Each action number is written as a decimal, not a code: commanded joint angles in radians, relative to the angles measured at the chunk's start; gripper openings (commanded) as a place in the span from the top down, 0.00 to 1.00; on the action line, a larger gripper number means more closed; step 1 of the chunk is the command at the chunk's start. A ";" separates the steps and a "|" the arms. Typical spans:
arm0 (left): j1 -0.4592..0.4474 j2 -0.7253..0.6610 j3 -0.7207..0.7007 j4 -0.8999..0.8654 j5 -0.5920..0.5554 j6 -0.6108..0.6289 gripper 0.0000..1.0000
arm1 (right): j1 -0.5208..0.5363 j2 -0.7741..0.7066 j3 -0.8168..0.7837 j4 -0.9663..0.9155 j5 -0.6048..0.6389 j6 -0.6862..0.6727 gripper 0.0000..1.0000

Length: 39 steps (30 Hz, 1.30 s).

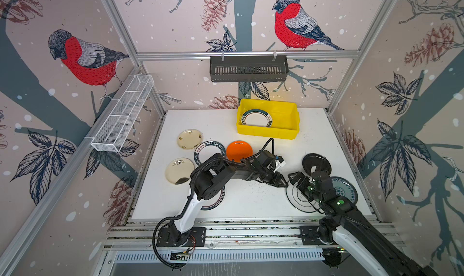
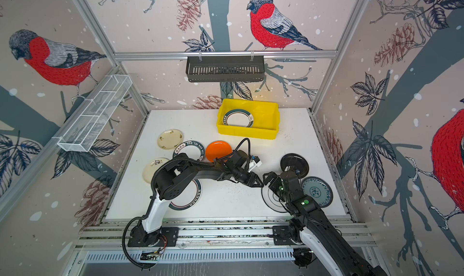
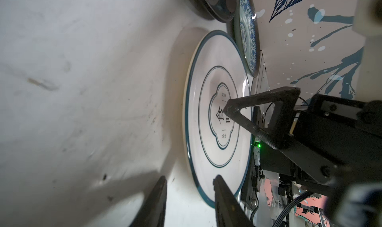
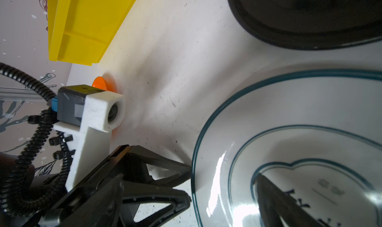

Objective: Place the plates into the plastic bin on the countertop
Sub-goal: Pick up the plate from the bottom-right of the table.

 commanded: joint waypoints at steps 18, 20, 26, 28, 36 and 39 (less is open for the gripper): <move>-0.011 0.053 0.093 -0.142 -0.021 0.056 0.69 | 0.047 0.053 -0.035 0.132 -0.007 0.054 0.01; -0.009 0.072 0.123 -0.179 -0.027 0.070 0.69 | 0.048 0.051 -0.036 0.141 -0.008 0.054 0.01; -0.011 0.074 0.140 -0.208 -0.037 0.087 0.68 | 0.047 0.048 -0.037 0.155 -0.022 0.061 0.01; -0.011 0.078 0.140 -0.205 -0.034 0.087 0.69 | 0.047 0.051 -0.039 0.161 -0.022 0.062 0.01; -0.014 0.099 0.170 -0.222 -0.024 0.093 0.74 | 0.048 0.055 -0.040 0.163 -0.022 0.065 0.01; -0.015 0.104 0.174 -0.227 -0.025 0.095 0.74 | 0.048 0.057 -0.042 0.166 -0.024 0.069 0.01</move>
